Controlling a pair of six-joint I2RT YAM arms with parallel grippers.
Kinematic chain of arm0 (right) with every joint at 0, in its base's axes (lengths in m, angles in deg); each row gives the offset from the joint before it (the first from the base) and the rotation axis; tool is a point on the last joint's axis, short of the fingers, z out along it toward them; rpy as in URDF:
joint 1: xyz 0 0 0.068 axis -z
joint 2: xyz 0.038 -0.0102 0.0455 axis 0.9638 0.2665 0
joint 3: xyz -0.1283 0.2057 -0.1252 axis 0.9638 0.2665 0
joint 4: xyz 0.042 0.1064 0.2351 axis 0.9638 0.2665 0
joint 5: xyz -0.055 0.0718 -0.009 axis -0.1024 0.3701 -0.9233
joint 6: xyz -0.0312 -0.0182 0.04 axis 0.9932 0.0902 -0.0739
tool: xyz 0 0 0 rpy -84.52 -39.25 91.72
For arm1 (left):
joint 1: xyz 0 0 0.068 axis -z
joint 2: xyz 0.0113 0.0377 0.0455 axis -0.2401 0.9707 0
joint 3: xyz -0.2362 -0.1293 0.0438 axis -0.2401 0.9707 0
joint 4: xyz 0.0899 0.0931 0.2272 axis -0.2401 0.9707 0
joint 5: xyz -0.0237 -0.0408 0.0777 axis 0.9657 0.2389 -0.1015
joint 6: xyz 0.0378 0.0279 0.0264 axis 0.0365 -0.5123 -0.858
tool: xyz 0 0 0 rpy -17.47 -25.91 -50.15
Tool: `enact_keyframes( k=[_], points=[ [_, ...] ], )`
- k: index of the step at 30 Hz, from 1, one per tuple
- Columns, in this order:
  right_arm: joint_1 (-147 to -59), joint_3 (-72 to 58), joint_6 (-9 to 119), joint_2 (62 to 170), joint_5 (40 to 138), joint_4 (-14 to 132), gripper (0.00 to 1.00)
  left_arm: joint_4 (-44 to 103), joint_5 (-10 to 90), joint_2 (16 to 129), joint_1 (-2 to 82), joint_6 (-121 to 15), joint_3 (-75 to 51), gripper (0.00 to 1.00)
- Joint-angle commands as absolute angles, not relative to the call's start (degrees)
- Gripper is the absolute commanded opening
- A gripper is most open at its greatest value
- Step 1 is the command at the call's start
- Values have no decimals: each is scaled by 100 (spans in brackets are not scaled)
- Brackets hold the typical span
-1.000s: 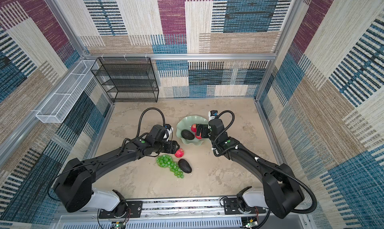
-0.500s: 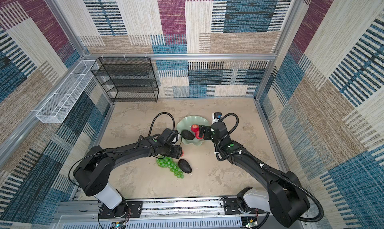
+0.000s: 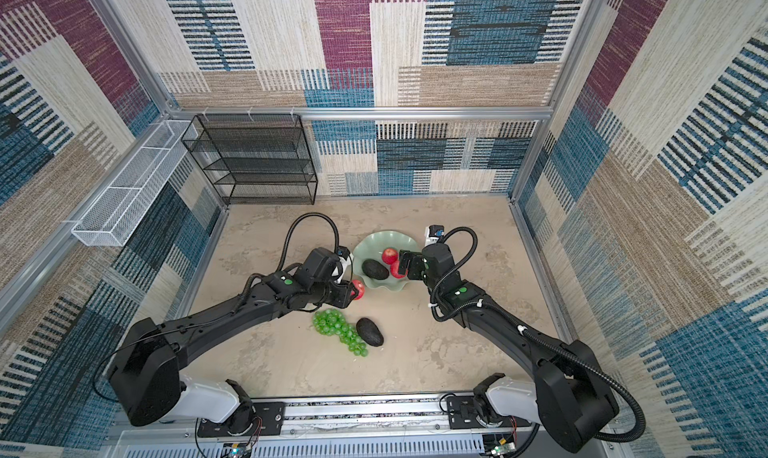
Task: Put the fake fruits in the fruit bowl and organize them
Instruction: 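Lift the apple into the bowl with the left gripper and release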
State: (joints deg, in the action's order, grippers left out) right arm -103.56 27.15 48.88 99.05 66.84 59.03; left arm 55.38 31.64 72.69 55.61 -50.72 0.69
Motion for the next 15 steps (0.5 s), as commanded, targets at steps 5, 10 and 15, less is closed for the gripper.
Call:
enact_keyframes(
  k=[5,10,15],
  points=[
    [-10357,2763,4831,9924,6628,5759,100,4949,2861,8380,5321,-5847,-1342,42],
    [-10355,2968,4768,9823,6584,5888,100,5040,3025,9491,5137,-5864,-2507,42],
    [-10356,3116,4790,9704,6466,5862,100,4950,3231,10102,4956,-5781,-2958,42]
  ],
)
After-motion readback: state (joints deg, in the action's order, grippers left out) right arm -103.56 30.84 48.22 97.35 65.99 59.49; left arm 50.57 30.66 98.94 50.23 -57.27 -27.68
